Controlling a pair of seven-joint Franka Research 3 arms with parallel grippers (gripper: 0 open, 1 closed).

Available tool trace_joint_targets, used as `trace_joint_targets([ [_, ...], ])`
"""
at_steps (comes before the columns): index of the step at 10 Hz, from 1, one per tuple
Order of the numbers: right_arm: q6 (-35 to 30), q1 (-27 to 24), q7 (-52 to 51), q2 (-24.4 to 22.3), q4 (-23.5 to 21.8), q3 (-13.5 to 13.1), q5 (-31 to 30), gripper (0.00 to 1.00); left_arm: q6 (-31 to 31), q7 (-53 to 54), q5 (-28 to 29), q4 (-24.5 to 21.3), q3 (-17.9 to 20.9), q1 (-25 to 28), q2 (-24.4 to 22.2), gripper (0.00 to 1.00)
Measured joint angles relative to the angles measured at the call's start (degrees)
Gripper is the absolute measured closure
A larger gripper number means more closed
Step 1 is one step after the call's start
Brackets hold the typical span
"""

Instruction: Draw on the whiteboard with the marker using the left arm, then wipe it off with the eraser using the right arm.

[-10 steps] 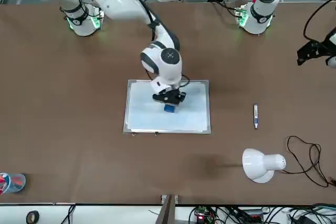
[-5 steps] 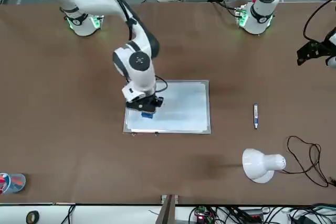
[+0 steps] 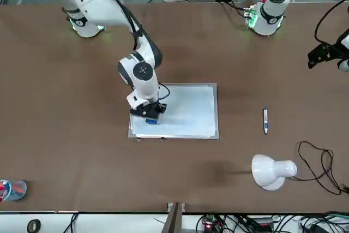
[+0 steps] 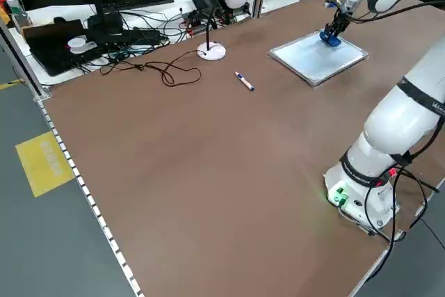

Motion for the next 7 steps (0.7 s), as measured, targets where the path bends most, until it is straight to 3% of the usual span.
trace_joint_targets([
  [7,4.24,1.69,2.80,1.06,0.08,0.03,-0.14,0.44,0.41,0.00,0.00,-0.01,0.00,-0.03,0.40,0.00],
])
